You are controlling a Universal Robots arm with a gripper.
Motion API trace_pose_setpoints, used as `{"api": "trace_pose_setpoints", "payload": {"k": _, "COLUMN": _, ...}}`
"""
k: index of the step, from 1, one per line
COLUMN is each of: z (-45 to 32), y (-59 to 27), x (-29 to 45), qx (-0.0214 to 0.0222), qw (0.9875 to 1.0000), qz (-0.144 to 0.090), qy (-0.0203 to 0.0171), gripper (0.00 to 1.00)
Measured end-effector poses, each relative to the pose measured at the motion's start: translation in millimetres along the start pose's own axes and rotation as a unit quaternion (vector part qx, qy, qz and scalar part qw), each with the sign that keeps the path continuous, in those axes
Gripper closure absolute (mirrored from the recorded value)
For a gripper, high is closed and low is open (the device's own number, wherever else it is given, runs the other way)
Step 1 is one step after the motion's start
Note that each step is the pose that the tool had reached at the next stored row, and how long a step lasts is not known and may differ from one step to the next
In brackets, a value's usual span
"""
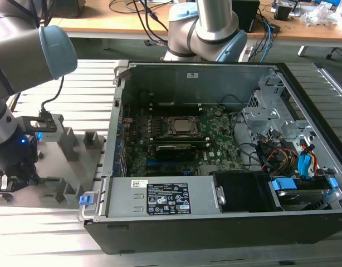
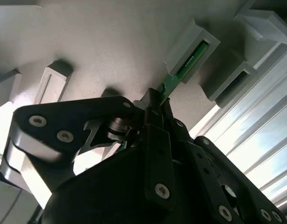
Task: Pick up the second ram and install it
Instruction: 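Pick up the second ram and move it above second insertion slot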
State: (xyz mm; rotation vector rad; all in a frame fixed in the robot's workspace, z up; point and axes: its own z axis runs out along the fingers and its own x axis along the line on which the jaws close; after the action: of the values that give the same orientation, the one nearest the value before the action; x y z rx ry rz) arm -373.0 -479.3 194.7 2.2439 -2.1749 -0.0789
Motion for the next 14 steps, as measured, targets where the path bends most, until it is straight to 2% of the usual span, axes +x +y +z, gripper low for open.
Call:
{"api": "trace_pose_setpoints", "payload": {"k": 1, "z": 0.0, "y": 0.0, "x": 0.0, "qx": -0.0005, "qw": 0.9998, "qz": -0.017, "qy": 0.0008, "gripper": 0.86}}
{"api": "trace_pose_setpoints", "payload": {"k": 2, "z": 0.0, "y": 0.0, "x": -0.1, "qx": -0.0006, "qw": 0.9998, "qz": -0.021, "qy": 0.001, "gripper": 0.86}}
{"api": "trace_pose_setpoints", "payload": {"k": 11, "z": 0.0, "y": 0.0, "x": -0.1, "qx": -0.0003, "qw": 0.9999, "qz": -0.013, "qy": 0.0007, "gripper": 0.86}}
{"api": "trace_pose_setpoints", "payload": {"k": 14, "z": -2.5, "y": 0.1, "x": -0.1, "qx": -0.0003, "qw": 0.9999, "qz": -0.013, "qy": 0.0006, "gripper": 0.86}}
